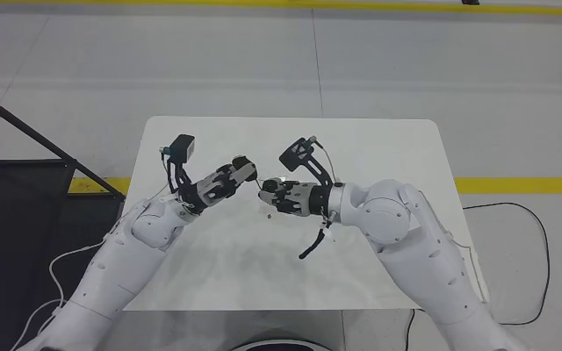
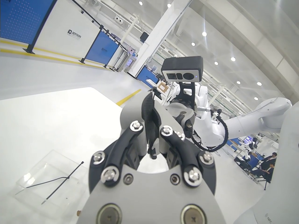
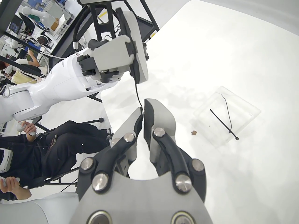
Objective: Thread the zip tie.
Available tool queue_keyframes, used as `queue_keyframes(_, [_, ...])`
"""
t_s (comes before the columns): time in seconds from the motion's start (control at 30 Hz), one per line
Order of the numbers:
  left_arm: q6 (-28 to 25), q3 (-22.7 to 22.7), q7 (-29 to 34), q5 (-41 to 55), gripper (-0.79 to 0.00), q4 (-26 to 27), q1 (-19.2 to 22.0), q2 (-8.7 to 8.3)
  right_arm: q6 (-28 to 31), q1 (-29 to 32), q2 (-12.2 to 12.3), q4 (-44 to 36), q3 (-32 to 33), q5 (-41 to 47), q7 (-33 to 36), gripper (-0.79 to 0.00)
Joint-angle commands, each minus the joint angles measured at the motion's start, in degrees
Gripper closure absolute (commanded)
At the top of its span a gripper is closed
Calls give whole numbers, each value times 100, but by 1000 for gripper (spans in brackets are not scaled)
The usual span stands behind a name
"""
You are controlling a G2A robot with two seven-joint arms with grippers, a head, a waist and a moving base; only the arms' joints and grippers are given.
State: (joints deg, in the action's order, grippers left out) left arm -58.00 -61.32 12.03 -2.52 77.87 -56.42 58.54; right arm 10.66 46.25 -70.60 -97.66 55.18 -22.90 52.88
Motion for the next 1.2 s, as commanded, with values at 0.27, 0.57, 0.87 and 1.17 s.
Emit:
queue_keyframes(0.27, [0, -589, -434, -541, 0, 270, -444, -66, -520, 595, 202, -395, 613, -233, 579, -785])
queue_keyframes(0.57, [0, -778, -637, -695, 0, 286, -646, -88, -556, 614, 207, -403, 635, -227, 578, -785])
queue_keyframes(0.87, [0, -778, -637, -695, 0, 286, -646, -88, -556, 614, 207, -403, 635, -227, 578, -785])
queue_keyframes(1.17, [317, -919, -1458, -1499, 0, 363, -916, 29, -556, 614, 207, -403, 635, -227, 578, -785])
